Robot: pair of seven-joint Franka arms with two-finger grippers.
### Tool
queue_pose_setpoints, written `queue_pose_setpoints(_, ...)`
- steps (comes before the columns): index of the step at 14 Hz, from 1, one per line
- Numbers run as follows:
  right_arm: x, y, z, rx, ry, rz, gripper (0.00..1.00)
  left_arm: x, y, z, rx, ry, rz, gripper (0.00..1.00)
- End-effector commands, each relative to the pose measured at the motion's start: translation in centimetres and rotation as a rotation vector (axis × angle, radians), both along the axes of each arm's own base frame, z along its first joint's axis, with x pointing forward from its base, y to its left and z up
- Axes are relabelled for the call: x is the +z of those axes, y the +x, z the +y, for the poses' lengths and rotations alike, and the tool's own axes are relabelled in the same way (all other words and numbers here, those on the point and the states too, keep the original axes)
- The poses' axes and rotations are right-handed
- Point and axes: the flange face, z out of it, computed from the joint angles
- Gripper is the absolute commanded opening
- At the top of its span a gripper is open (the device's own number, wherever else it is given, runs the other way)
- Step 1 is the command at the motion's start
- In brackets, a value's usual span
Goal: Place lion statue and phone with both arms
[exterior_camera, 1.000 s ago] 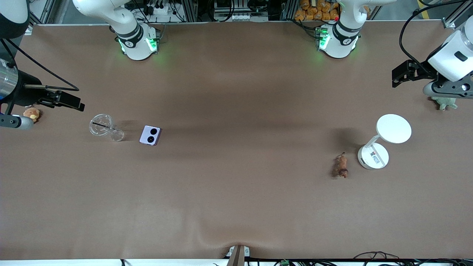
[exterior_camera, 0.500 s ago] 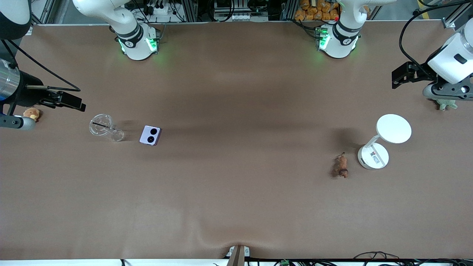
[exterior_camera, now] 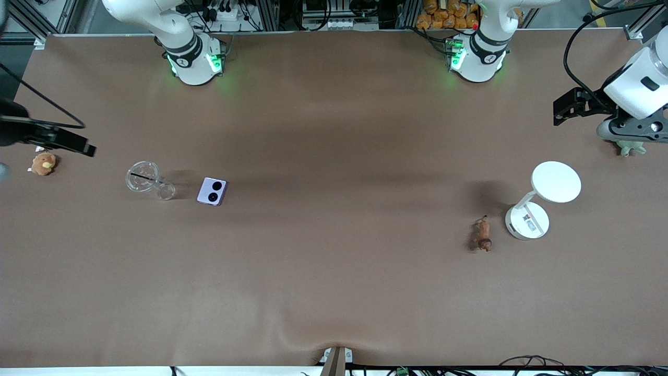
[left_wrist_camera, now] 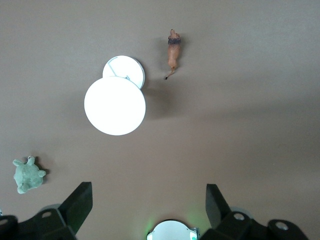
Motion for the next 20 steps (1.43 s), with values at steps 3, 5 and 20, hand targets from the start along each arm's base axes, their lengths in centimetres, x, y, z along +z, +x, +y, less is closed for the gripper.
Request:
queue_pose_setpoints(3,4.9,-4.3,-1.2,0.027,-0.026,-0.056,1.00,0.4,0.1,0.2,-0.005,-0.016,0.006,1.00)
queue_pose_setpoints(5,5.2,-6.2,-2.1,0.021,-0.019,-0.060,1.00,0.4,0.1,0.3,-0.005,-0.016,0.006,1.00)
queue_pose_setpoints(20,5.9,-8.1,-1.9,0.032,-0.040,-0.083,1.00,-0.9,1.0,0.6,-0.022,-0.025,0.023,1.00)
